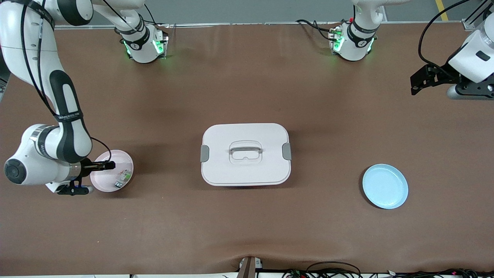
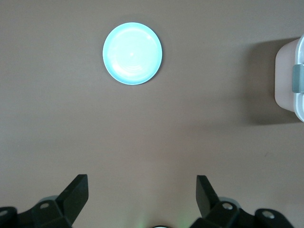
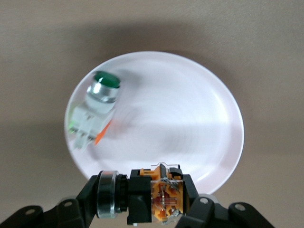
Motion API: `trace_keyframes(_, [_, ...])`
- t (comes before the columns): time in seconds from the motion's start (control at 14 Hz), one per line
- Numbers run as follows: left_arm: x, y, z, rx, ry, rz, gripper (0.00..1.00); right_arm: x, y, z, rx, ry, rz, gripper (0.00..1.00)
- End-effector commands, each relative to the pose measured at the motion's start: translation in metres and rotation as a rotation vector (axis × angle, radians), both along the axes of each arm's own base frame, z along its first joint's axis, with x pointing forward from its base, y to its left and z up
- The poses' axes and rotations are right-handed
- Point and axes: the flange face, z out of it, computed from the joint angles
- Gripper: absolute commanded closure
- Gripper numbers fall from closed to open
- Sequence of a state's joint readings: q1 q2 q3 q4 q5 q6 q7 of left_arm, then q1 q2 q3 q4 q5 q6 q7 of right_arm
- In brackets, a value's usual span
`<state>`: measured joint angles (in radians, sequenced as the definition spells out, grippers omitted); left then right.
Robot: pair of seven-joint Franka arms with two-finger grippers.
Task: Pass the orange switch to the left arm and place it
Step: 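Close the right gripper on the black-orange switch, then lift the switch with the right gripper while the left gripper approaches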
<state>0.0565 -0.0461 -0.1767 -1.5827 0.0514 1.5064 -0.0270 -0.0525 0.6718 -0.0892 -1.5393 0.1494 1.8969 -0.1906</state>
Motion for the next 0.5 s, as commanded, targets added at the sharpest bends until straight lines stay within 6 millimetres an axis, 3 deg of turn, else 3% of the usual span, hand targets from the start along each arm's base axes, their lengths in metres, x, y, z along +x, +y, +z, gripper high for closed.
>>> trace_keyframes(0.0, [0.001, -0.005, -0.002, -0.018, 0.007, -0.001, 0.0, -0.001, 0.008, 0.018, 0.095, 0.019, -0.049, 0.58])
trace_keyframes(0.21, [0.003, -0.01, -0.001, -0.019, 0.0, -0.01, 0.0, -0.003, 0.018, 0.034, 0.164, 0.028, -0.084, 0.58])
trace_keyframes(0.43, [0.007, -0.01, -0.005, -0.022, -0.005, -0.013, 0.0, -0.008, 0.05, 0.053, 0.212, 0.087, -0.189, 0.58])
